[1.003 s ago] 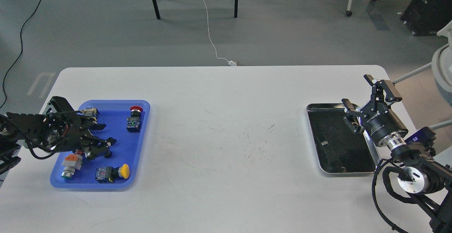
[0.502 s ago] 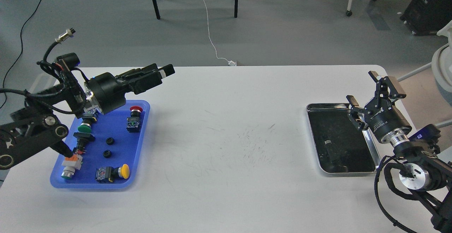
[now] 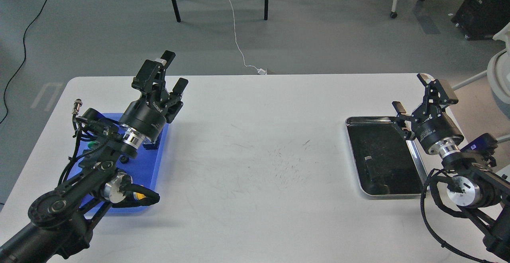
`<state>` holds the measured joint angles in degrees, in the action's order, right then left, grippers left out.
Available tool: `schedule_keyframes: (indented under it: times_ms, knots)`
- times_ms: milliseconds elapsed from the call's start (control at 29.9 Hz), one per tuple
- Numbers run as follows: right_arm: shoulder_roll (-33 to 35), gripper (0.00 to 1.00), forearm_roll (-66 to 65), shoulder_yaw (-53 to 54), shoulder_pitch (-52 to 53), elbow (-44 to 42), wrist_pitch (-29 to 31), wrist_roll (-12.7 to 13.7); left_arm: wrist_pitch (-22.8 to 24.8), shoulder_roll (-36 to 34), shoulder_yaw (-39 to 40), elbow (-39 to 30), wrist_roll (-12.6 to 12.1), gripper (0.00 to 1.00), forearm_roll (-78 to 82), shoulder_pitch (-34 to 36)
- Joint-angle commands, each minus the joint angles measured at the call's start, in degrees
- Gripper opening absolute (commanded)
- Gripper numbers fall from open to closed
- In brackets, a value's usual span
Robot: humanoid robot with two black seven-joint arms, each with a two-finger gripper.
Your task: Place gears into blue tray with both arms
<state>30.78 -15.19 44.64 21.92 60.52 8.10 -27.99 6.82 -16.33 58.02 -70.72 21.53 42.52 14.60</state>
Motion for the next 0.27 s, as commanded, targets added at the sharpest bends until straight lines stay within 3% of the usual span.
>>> schedule_keyframes:
  times_ms: [0, 234]
  knots:
    - [-0.11, 0.99, 0.07, 0.1, 0.14, 0.65, 6.03, -0.01, 6.88, 2.7, 6.82, 0.85, -4.82, 0.98, -3.32, -2.73]
    - [-1.52, 0.99, 0.07, 0.28, 0.23, 1.44, 9.04, -0.01, 7.85, 3.41, 9.39, 0.68, -4.57, 0.98, -3.5, -3.61]
